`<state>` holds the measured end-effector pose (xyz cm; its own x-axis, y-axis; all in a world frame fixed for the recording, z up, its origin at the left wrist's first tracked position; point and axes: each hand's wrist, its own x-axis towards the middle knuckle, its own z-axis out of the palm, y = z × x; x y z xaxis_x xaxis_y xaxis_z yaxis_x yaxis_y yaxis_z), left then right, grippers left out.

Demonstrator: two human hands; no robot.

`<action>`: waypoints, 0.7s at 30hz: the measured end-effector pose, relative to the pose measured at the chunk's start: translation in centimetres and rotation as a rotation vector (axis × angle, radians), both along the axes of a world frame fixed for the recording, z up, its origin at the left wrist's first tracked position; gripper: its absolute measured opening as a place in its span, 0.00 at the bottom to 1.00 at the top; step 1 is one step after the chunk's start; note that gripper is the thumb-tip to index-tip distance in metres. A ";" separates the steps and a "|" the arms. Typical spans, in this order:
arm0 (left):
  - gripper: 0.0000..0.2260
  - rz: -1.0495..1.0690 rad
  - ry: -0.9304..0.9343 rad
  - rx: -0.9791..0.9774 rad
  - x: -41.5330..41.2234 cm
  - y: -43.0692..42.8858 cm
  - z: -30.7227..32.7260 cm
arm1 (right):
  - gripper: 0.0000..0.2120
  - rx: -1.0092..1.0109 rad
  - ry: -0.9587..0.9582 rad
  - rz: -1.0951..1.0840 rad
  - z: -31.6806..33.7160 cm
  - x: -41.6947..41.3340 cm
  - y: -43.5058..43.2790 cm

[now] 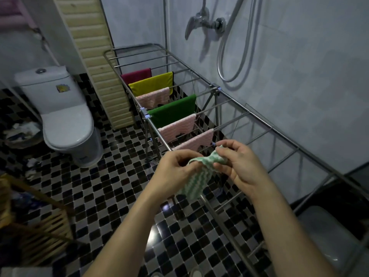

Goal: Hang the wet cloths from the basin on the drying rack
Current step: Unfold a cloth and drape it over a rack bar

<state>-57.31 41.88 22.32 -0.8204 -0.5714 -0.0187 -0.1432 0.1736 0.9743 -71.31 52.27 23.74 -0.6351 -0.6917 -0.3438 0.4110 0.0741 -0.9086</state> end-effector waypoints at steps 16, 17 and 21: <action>0.10 0.079 0.217 -0.623 -5.5 3.6 -1.6 | 0.11 -0.011 -0.010 -0.021 0.0 -3.6 3.9; 0.09 0.111 0.178 -0.453 -5.6 3.7 -1.2 | 0.11 -0.002 0.026 0.018 0.0 -3.8 4.1; 0.11 0.152 0.069 0.076 -6.3 3.4 0.4 | 0.11 0.020 0.184 0.188 -0.2 -4.2 4.8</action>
